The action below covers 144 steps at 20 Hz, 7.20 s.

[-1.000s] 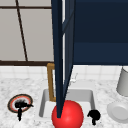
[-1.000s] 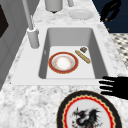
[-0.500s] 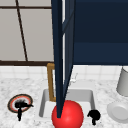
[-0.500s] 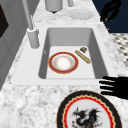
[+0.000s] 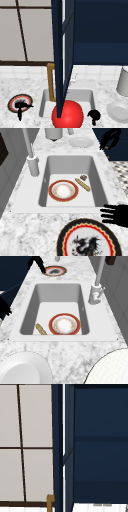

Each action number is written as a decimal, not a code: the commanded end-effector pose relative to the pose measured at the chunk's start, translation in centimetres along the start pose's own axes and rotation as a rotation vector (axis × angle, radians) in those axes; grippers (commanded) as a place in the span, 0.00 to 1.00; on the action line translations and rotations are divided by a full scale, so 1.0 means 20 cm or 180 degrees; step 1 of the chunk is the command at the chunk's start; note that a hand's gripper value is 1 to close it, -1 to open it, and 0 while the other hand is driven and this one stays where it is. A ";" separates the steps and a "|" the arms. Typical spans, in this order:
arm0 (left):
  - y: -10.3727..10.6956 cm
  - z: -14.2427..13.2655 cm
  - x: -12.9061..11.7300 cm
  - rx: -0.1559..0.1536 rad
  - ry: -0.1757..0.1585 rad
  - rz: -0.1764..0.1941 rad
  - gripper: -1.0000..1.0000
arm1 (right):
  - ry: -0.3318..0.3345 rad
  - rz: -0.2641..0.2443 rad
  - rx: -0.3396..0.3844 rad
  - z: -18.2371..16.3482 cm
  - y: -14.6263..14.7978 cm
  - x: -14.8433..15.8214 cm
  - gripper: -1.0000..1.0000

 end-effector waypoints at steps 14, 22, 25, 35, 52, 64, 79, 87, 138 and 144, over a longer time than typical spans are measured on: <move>0.00 0.00 -0.01 0.0051 0.0040 -0.0113 0.50 | 0.0022 0.0130 -0.0073 -0.31 -0.23 -0.05 0.00; 0.00 0.00 -0.01 0.0064 0.0051 -0.0132 0.50 | 0.0068 0.0191 -0.0429 -0.55 -0.37 -0.07 0.00; 0.00 0.00 -0.01 0.0066 0.0053 -0.0136 0.50 | 0.0040 0.0187 -0.0597 -0.65 -0.41 -0.09 0.00; 0.00 0.00 -0.01 0.0072 0.0058 -0.0143 0.50 | 0.0049 0.0255 -0.0805 -1.01 -0.63 -0.11 0.00; 0.00 0.00 -0.01 0.0074 0.0060 -0.0146 0.50 | 0.0266 0.0416 -0.0989 -1.57 -1.06 0.01 0.00; 0.00 0.00 -0.01 0.0074 0.0060 -0.0146 0.50 | 0.0265 0.0473 -0.0728 -1.98 -1.12 0.23 0.00; 0.00 0.00 -0.01 0.0075 0.0060 -0.0146 0.50 | 0.0202 0.0267 -0.0031 -2.33 -0.99 0.24 0.00; 0.00 0.00 -0.01 0.0075 0.0060 -0.0146 0.50 | 0.0111 0.0209 0.0054 -2.47 -0.97 0.15 0.00; 0.00 0.00 -0.01 0.0075 0.0060 -0.0146 0.50 | -0.0377 0.0245 -0.2481 -2.50 -0.57 0.05 1.00; 0.00 0.00 -0.01 0.0075 0.0060 -0.0146 0.50 | -0.0347 0.0220 -0.2817 -2.52 -0.52 0.03 1.00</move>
